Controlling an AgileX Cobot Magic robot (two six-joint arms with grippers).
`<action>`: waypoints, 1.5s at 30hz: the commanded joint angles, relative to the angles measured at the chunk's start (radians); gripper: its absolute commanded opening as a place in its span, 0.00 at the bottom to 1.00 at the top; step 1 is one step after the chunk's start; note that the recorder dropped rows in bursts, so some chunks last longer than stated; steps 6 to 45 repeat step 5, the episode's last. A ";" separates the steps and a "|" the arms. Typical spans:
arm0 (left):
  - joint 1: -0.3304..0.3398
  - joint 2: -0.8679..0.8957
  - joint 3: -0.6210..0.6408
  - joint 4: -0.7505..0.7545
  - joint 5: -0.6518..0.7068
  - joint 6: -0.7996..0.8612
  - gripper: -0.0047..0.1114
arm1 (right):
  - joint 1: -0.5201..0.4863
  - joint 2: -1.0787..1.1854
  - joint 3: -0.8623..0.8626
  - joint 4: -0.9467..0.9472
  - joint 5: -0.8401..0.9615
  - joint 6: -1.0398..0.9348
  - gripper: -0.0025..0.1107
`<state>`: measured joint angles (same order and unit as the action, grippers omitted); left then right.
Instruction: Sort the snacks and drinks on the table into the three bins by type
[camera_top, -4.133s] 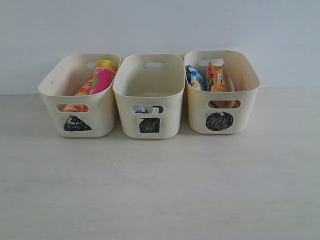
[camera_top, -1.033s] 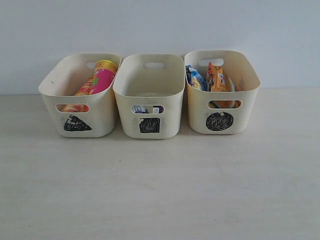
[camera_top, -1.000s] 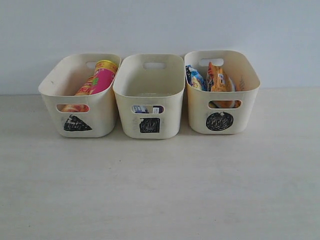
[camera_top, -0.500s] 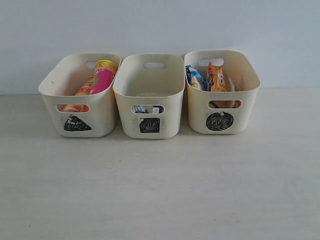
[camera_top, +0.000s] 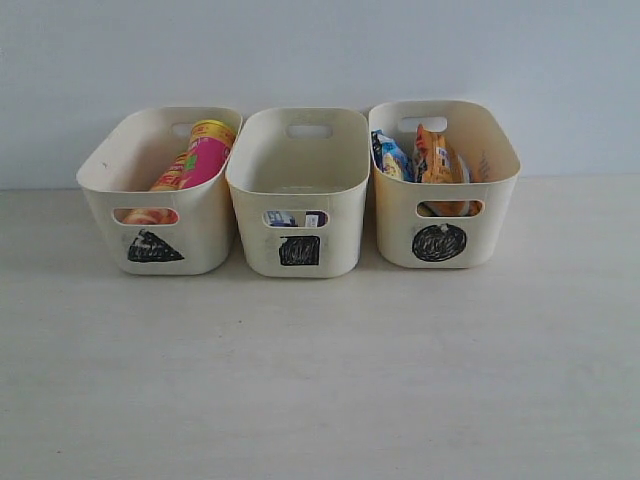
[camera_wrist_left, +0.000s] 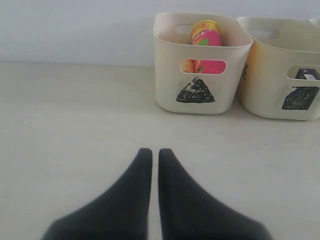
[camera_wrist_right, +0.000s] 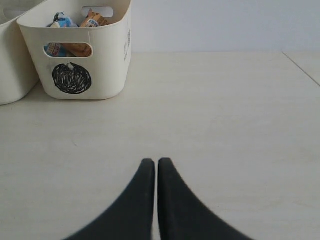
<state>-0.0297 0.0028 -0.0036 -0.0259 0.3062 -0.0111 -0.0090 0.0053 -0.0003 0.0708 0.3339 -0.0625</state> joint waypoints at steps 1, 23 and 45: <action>-0.004 -0.003 0.004 -0.008 0.000 0.004 0.08 | 0.002 -0.005 0.000 -0.005 -0.001 0.002 0.02; -0.004 -0.003 0.004 -0.008 0.000 0.004 0.08 | 0.002 -0.005 0.000 -0.005 -0.001 0.002 0.02; -0.004 -0.003 0.004 -0.008 0.000 0.004 0.08 | 0.002 -0.005 0.000 -0.005 -0.001 0.002 0.02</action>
